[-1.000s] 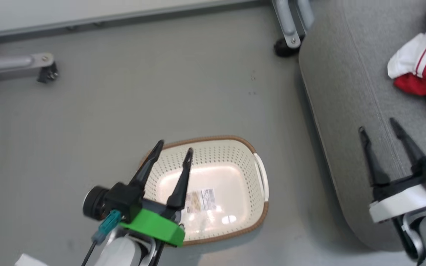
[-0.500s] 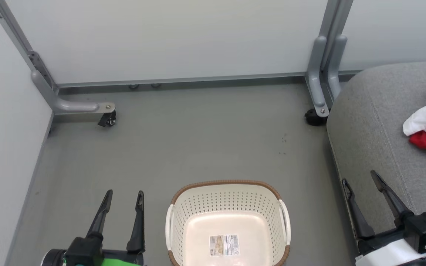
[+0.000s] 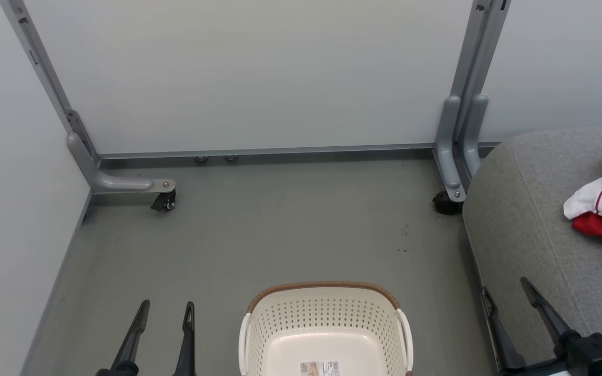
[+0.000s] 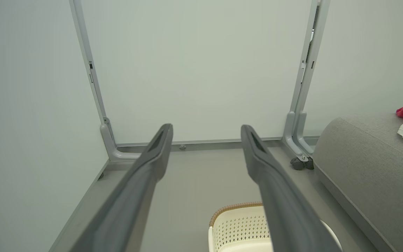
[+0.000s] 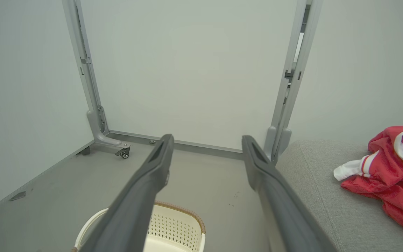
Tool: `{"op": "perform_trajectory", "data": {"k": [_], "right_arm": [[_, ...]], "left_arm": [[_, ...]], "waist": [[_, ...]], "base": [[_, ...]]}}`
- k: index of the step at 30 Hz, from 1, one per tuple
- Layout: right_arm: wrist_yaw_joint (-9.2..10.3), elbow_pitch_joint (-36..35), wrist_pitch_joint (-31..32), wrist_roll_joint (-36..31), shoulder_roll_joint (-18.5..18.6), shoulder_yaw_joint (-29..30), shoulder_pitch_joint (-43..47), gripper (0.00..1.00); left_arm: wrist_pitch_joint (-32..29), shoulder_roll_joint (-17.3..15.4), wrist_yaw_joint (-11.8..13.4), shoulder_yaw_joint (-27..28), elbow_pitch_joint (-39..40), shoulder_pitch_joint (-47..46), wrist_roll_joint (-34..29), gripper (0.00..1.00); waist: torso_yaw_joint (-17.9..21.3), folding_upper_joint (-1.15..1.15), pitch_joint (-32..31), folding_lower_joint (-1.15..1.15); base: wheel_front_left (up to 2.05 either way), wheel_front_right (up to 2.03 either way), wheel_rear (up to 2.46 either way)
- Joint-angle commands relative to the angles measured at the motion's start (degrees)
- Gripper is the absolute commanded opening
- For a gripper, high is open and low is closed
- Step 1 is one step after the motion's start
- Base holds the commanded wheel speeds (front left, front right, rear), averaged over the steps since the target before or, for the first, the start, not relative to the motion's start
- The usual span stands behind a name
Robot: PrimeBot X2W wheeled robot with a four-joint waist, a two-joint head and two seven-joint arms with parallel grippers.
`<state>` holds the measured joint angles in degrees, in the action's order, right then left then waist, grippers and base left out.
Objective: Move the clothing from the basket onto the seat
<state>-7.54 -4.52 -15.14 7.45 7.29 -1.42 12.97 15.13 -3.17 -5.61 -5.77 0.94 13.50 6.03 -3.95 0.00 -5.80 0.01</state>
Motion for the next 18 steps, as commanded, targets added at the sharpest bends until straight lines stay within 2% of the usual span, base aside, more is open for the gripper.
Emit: {"op": "perform_trajectory", "data": {"k": [1, 14, 15, 18], "right_arm": [[0.11, -0.03, 0.0, -0.41, 0.29, -0.05, 0.73, 1.0], [0.11, -0.07, 0.0, 0.18, 0.18, 0.07, 0.72, 1.0], [0.0, 0.06, 0.0, 0.1, 0.04, 0.01, 0.22, 0.0], [-0.01, 1.37, 0.01, 0.11, -0.38, -0.22, 0.46, 0.0]], "left_arm": [[0.02, 0.09, -0.42, 0.19, -0.15, 0.72, -0.35, 1.0], [0.02, 0.28, -1.19, 0.22, -1.09, 0.38, -0.56, 1.0], [0.0, 0.22, -1.01, 0.1, -1.06, 0.0, -0.13, 0.0], [0.0, 0.23, -1.0, -0.03, -2.45, 0.04, -0.03, 0.0]], "waist": [[0.05, 0.0, -0.08, -0.01], [-0.13, 0.0, -0.3, -0.01], [-0.13, 0.0, -0.31, -0.01], [-0.14, 0.0, -0.3, -0.01]], "base": [[0.0, 0.0, 0.0], [0.0, 0.0, 0.0], [0.0, 0.0, 0.0], [0.0, 0.0, 0.0]]}}
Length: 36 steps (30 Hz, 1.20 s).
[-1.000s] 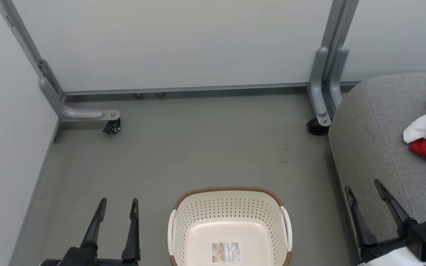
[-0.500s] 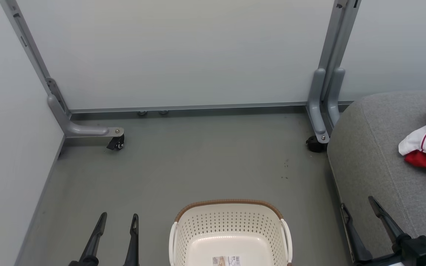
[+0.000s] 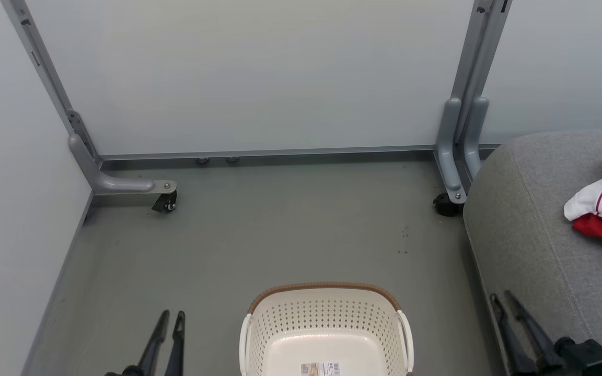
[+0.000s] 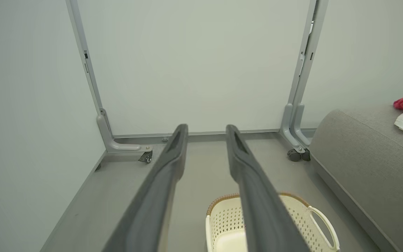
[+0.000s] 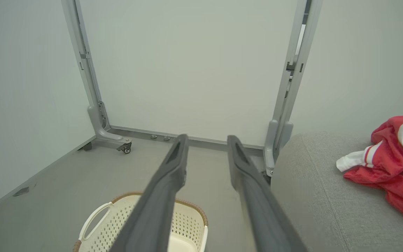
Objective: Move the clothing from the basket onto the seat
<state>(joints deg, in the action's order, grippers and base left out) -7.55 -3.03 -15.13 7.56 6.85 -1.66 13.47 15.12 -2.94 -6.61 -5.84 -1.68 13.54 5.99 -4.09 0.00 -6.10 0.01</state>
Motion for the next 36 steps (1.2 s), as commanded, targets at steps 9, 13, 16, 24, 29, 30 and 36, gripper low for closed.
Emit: {"op": "perform_trajectory", "data": {"k": [9, 13, 16, 24, 29, 30, 36], "right_arm": [[0.0, 2.76, 1.3, 6.7, -0.64, -0.13, -1.19, 0.0], [0.01, 3.57, 2.21, 11.37, -0.59, 0.05, -2.31, 0.0], [0.01, 4.13, 2.85, 14.59, -0.57, 0.19, -3.05, 0.0], [0.02, 5.59, 4.61, 23.16, -0.57, 0.61, -5.03, 0.0], [0.02, 6.39, 5.61, 27.81, -0.6, 0.88, -6.1, 0.0], [0.02, 6.57, 5.82, 28.84, -0.61, 0.95, -6.33, 0.0], [0.03, 7.48, 7.02, 34.14, -0.69, 1.3, -7.56, 0.0]], "left_arm": [[-1.13, -0.38, 0.08, 0.36, -2.17, -1.26, 6.95, 0.0], [-2.0, -0.65, 0.01, 0.67, -2.79, -2.38, 11.78, 0.0], [-2.61, -0.82, -0.06, 0.9, -3.25, -3.16, 15.09, 0.0], [-4.28, -1.24, -0.22, 1.54, -4.5, -5.23, 23.91, 0.0], [-5.21, -1.43, -0.3, 1.93, -5.12, -6.34, 28.73, 0.0], [-5.42, -1.47, -0.31, 2.02, -5.26, -6.58, 29.78, 0.0], [-6.53, -1.65, -0.36, 2.56, -5.84, -7.84, 35.22, 0.0]], "waist": [[0.18, 0.0, 0.28, -0.01], [0.31, 0.0, 0.48, -0.01], [0.41, 0.0, 0.62, -0.01], [0.67, 0.0, 1.03, -0.01], [0.82, 0.0, 1.26, -0.01], [0.86, 0.0, 1.32, -0.01], [1.05, 0.0, 1.62, -0.01]], "base": [[0.0, 0.0, 0.0], [0.0, 0.0, 0.0], [0.0, 0.0, 0.0], [0.0, 0.0, 0.0], [0.0, 0.0, 0.0], [0.0, 0.0, 0.0], [0.0, 0.0, 0.0]]}}
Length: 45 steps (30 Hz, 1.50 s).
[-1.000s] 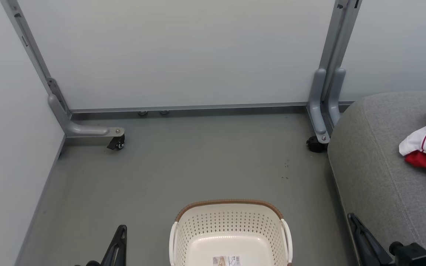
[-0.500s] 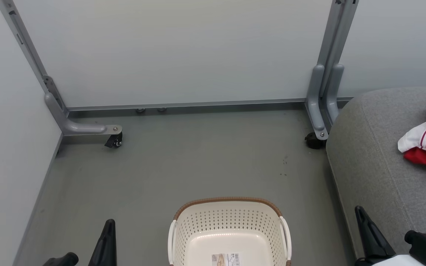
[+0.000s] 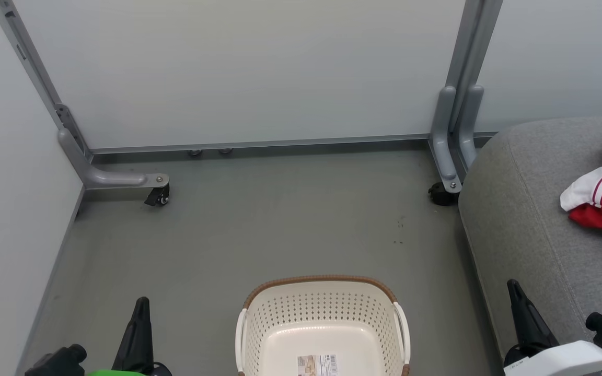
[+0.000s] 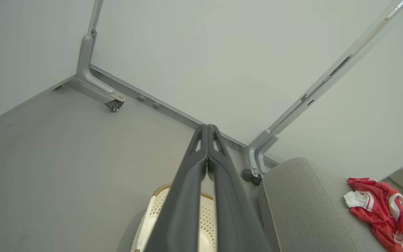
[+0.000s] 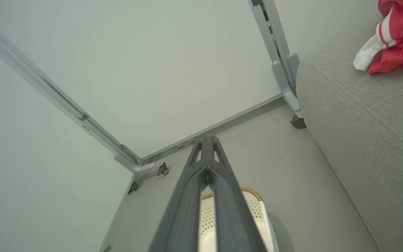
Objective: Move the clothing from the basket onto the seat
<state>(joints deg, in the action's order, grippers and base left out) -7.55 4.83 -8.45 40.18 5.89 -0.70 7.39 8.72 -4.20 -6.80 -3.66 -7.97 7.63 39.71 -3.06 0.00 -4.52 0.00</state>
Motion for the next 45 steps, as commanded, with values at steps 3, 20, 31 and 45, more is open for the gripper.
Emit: {"op": "perform_trajectory", "data": {"k": [3, 20, 31, 45], "right_arm": [[0.03, 0.04, 0.89, 3.95, 0.22, 0.51, -2.07, 0.0], [0.04, 2.31, 3.96, 16.78, -0.09, 1.57, -5.07, 0.0], [0.05, 3.58, 5.74, 23.87, -0.32, 2.24, -6.74, 0.0], [0.06, 5.1, 7.87, 32.04, -0.68, 3.12, -8.71, 0.0]], "left_arm": [[-0.66, -0.47, -0.2, 0.65, 0.21, -2.46, 3.98, 0.0], [-3.63, -0.75, -0.37, 2.17, -1.21, -5.4, 17.17, 0.0], [-5.42, -0.82, -0.43, 3.15, -2.12, -7.11, 24.42, 0.0], [-7.59, -0.81, -0.56, 4.42, -3.15, -9.06, 32.7, 0.0]], "waist": [[0.12, 0.0, 0.18, 0.0], [0.67, 0.0, 1.02, 0.0], [1.02, 0.0, 1.56, 0.0], [1.47, 0.0, 2.26, 0.0]], "base": [[0.0, 0.0, 0.0], [0.0, 0.0, 0.0], [0.0, 0.0, 0.0], [0.0, 0.0, 0.0]]}}
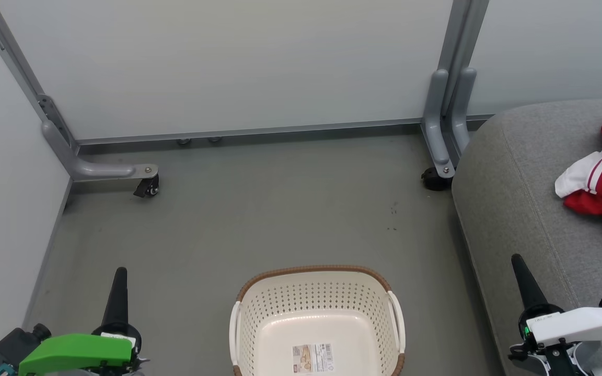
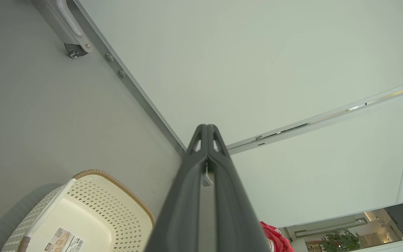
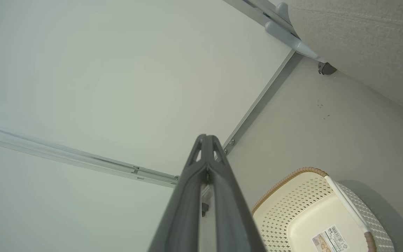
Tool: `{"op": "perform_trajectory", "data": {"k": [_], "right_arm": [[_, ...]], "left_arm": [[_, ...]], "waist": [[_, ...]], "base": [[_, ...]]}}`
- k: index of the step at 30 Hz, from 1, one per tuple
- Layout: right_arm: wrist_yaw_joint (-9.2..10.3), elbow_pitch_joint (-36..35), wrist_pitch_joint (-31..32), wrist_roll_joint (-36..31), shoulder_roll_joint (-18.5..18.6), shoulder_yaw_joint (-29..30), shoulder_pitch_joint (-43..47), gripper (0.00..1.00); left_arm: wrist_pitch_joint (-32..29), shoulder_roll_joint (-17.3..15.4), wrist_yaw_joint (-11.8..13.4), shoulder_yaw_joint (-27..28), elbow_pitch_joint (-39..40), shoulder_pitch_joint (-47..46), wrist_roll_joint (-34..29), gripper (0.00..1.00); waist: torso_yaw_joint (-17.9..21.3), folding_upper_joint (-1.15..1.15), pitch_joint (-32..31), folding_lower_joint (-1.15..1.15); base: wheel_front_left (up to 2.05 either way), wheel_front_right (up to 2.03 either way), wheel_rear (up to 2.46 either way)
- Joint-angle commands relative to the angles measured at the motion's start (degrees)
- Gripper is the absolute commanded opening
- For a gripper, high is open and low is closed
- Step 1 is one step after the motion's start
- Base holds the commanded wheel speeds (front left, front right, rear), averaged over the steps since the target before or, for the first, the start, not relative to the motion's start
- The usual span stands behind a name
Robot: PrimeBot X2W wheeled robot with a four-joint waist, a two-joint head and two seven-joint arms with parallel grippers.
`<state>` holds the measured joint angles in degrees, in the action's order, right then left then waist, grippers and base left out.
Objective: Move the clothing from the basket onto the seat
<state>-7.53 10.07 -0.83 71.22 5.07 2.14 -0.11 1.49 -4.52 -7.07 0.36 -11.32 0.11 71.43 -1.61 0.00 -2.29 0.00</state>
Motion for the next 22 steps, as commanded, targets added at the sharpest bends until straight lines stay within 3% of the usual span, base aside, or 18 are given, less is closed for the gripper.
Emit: {"op": "perform_trajectory", "data": {"k": [1, 22], "right_arm": [[0.04, -0.05, 0.39, 1.48, 0.12, 0.34, -1.3, 0.0], [0.06, 1.93, 3.22, 11.8, -0.4, 1.58, -3.72, 0.0]], "left_arm": [[-0.42, -0.49, -0.29, 0.47, 0.15, -1.66, 1.51, 0.0], [-3.33, -0.31, -0.46, 2.23, -1.22, -4.12, 11.97, 0.0]], "waist": [[0.06, 0.0, 0.08, 0.0], [0.73, 0.0, 1.12, 0.0]], "base": [[0.0, 0.0, 0.0], [0.0, 0.0, 0.0]]}}
